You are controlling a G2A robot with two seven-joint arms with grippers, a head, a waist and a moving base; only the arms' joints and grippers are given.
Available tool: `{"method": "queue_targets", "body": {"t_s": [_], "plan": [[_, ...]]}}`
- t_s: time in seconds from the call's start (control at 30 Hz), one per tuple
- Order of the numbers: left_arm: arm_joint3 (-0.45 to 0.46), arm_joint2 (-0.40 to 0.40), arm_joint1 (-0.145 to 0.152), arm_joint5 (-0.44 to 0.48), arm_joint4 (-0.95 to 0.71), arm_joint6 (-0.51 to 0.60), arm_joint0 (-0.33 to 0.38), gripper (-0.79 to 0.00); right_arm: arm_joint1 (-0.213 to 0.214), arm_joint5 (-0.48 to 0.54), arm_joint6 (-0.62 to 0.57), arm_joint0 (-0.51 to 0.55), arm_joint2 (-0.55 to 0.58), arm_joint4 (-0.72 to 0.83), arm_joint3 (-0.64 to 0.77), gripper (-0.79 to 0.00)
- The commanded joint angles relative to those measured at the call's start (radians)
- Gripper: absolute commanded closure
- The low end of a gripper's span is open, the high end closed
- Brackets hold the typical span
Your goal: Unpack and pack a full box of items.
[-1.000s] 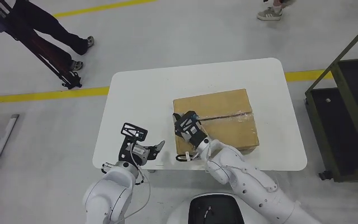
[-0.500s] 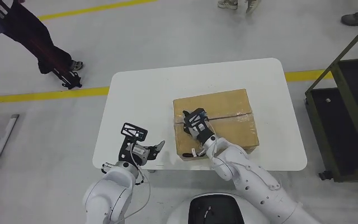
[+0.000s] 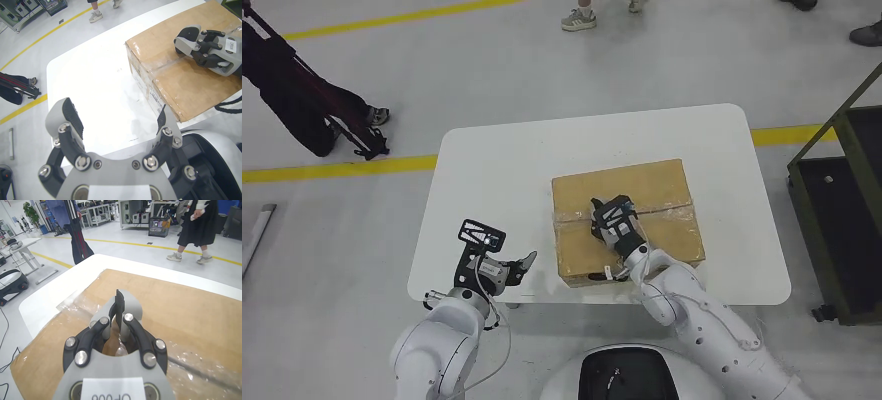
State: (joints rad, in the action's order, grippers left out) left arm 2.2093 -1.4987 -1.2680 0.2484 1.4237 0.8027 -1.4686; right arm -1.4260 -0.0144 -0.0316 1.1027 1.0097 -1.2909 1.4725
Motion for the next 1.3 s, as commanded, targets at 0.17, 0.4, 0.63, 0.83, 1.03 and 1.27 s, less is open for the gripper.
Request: {"method": "queue_targets", "body": {"t_s": [0.17,0.4,0.63,0.83,1.03,1.27], "plan": [[0.0,0.0,0.0,0.0,0.0,0.0,0.0,-0.785,0.018,0.022,-0.006,0.05,0.078,-0.029,0.037,0.0],[0.0,0.0,0.0,0.0,0.0,0.0,0.0,-0.785,0.038,0.06,-0.012,0.111,0.159,-0.073,0.095,0.0],[0.0,0.0,0.0,0.0,0.0,0.0,0.0,-0.785,0.056,0.1,-0.035,0.17,0.241,-0.084,0.162,0.0],[0.0,0.0,0.0,0.0,0.0,0.0,0.0,-0.785,0.071,0.125,-0.059,0.213,0.328,-0.072,0.2,0.0],[0.0,0.0,0.0,0.0,0.0,0.0,0.0,-0.785,0.084,0.121,-0.094,0.237,0.421,-0.05,0.223,0.0],[0.0,0.0,0.0,0.0,0.0,0.0,0.0,-0.785,0.099,0.118,-0.103,0.292,0.588,0.069,0.291,0.0]]}}
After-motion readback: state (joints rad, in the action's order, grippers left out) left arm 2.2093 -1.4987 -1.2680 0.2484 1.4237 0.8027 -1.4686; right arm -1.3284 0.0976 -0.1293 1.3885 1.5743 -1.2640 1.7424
